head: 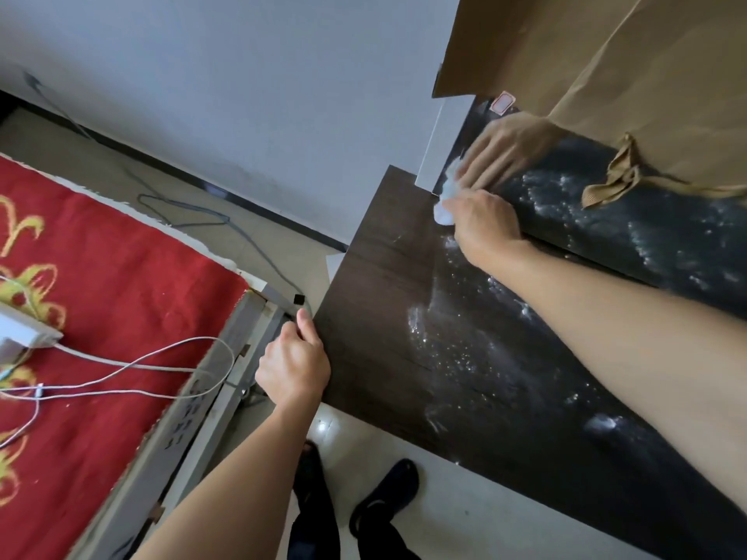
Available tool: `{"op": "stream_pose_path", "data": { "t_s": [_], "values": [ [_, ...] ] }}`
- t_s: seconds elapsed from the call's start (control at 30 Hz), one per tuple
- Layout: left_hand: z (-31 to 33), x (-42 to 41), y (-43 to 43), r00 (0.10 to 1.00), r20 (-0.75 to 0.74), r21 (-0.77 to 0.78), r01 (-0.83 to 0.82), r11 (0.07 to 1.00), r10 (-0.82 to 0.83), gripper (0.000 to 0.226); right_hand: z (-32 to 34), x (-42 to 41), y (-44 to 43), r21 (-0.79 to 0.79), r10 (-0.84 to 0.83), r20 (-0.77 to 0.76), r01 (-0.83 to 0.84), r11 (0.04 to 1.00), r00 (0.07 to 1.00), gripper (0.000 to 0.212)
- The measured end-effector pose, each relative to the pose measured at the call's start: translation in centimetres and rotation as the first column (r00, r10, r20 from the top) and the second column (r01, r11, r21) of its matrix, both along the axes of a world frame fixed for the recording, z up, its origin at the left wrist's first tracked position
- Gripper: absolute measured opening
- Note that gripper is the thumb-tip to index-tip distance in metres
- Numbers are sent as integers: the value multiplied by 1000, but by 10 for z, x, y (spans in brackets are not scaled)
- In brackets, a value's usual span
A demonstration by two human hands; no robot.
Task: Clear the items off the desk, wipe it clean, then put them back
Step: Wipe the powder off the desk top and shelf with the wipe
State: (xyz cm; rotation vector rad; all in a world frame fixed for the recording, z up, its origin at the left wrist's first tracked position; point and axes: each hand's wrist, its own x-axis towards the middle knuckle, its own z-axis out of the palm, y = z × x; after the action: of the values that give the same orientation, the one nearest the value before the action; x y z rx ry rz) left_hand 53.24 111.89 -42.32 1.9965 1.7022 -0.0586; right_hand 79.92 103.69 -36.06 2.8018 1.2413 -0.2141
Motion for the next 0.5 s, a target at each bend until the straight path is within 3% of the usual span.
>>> {"op": "stream_pose_path", "data": {
  "t_s": [0.1,0.2,0.23,0.3,0.37,0.4,0.5],
  "values": [
    [0,1,-1,1000,10,10,-8,1000,8,58,-9,-7,4,-84,-18,-11,17,996,1000,21],
    [4,2,-3,1000,24,12,-4,1000,4,56,2,-34,-47,-161,100,-17,-102,982,995,20],
    [5,2,-3,999,38,12,-2,1000,2,55,9,-46,-68,-210,143,-102,-162,964,984,19],
    [6,2,-3,999,51,13,3,1000,-3,56,30,-58,-97,-274,75,-355,-181,945,932,23],
    [5,1,-3,999,40,16,4,1000,-4,57,39,-50,-95,-232,-41,-477,-80,969,878,29],
    [5,0,-3,999,36,17,4,1000,-4,57,36,-39,-83,-171,-65,-468,-18,985,881,20],
    [2,-1,-1,999,37,23,-6,1000,5,58,15,-6,-28,103,-47,-242,74,992,969,10]
  ]
}}
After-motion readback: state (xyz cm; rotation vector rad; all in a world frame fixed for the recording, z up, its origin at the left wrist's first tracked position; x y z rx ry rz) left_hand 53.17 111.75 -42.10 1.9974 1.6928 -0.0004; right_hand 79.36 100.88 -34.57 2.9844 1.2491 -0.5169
